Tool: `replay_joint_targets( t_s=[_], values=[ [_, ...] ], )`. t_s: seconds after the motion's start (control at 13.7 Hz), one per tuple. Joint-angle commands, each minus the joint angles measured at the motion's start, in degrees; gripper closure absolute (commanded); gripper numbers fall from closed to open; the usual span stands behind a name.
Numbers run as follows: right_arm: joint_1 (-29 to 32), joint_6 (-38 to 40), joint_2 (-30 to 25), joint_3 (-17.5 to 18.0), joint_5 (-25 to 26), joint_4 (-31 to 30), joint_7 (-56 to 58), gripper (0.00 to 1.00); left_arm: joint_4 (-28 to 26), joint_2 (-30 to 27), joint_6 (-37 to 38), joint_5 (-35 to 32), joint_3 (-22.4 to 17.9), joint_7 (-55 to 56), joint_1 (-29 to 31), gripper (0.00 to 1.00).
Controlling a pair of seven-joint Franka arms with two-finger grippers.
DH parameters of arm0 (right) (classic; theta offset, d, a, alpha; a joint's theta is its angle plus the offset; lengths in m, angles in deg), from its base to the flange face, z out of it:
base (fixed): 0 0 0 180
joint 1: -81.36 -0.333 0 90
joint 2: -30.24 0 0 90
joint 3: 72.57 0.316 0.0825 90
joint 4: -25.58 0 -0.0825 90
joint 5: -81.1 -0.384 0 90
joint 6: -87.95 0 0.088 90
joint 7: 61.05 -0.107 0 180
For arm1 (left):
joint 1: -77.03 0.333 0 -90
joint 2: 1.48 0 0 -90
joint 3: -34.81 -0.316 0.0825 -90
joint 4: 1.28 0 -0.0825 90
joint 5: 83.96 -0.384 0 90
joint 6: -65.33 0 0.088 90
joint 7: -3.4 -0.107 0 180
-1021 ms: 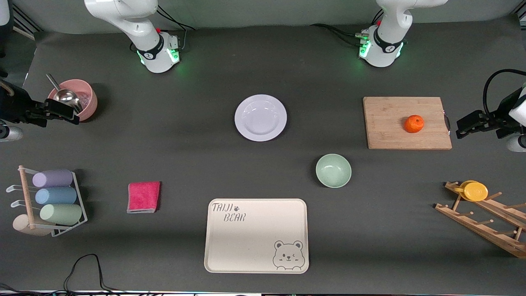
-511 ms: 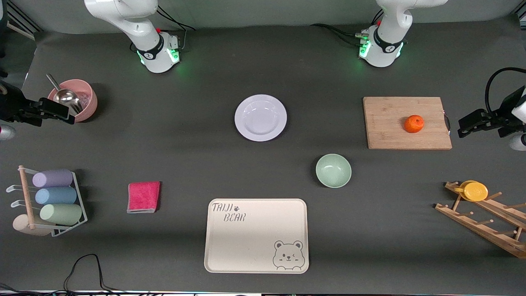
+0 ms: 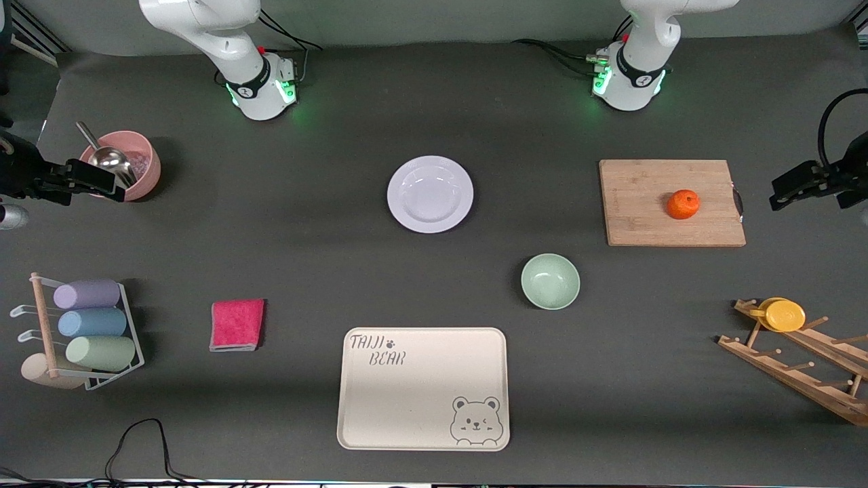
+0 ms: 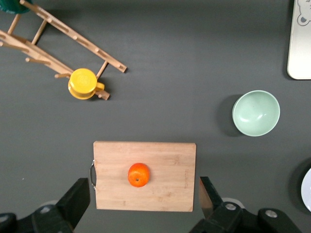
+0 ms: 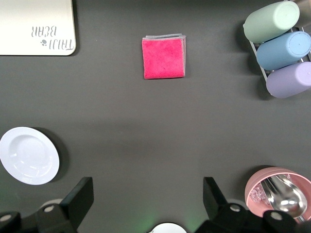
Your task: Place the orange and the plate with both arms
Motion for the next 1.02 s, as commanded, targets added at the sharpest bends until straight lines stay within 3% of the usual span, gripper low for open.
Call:
replay_joint_targets(
  t_s=[0.0,0.51,0.95],
  values=[
    [-0.63,1.99,0.07,-0.34,-0.37,1.04,-1.51,0.00,-6.86,-6.57,-0.21,-0.42,-0.08,-2.02,1.64,0.00],
    [-0.81,1.29,0.34,0.01,-0.37,1.48,-1.42,0.00,-21.18,-17.64,-3.28,-1.12,-0.69,-2.90,1.64,0.00],
    [-0.99,2.17,-0.01,0.19,-0.28,1.39,-1.60,0.00,-33.31,-27.92,-3.46,-1.29,-3.86,-5.27,3.75,0.00]
  ],
)
